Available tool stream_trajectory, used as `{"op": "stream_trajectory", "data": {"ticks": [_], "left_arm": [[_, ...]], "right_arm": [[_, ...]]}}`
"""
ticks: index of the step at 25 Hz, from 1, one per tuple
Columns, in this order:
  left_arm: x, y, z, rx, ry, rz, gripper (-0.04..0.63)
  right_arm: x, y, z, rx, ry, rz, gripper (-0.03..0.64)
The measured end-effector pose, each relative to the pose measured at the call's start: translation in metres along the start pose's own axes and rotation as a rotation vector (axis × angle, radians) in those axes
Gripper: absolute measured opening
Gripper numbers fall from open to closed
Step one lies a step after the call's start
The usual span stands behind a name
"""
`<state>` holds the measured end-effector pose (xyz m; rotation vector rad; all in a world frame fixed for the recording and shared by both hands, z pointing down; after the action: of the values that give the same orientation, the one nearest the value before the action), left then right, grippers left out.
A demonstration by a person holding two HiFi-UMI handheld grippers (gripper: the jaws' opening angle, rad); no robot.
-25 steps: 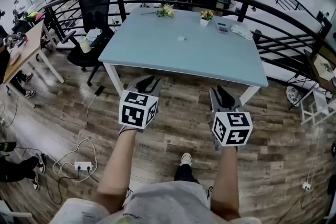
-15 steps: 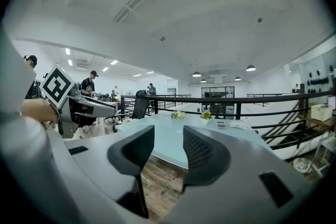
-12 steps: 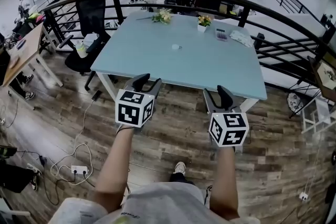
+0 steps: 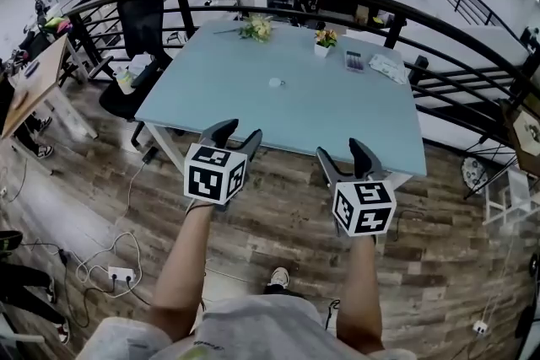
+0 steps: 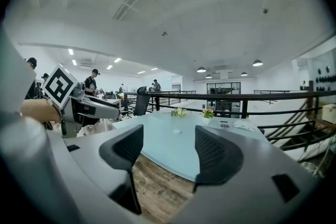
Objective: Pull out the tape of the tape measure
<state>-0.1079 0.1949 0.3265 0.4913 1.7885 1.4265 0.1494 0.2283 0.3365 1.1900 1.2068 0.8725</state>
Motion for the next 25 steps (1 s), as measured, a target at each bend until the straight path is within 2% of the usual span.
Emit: {"op": "stream_trajectory", "data": {"ticks": [17,25], "left_arm": [[-0.066,-0.012,-0.030,0.034,-0.074,-0.022,0.244],[-0.083,-0.016,-0.034,0.031,-0.078,-0.028,0.242]], "right_arm": [[-0.074,-0.003,0.048,-0.011,-0.042,-0.003,0.302],[-0.091,-0.003,0.062,-0.032,-0.040,-0.007,0.302]]}}
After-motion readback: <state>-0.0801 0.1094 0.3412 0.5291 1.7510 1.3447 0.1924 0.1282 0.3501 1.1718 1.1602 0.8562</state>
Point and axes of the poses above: the fingertips, and each gripper's own axes: x backward along the fingers, z to its right, y out of its underside, the point moved 9 cm from there along x, backward along the fingers, and after that the axes turned 14 degrees about y, right-handed, at the moved point
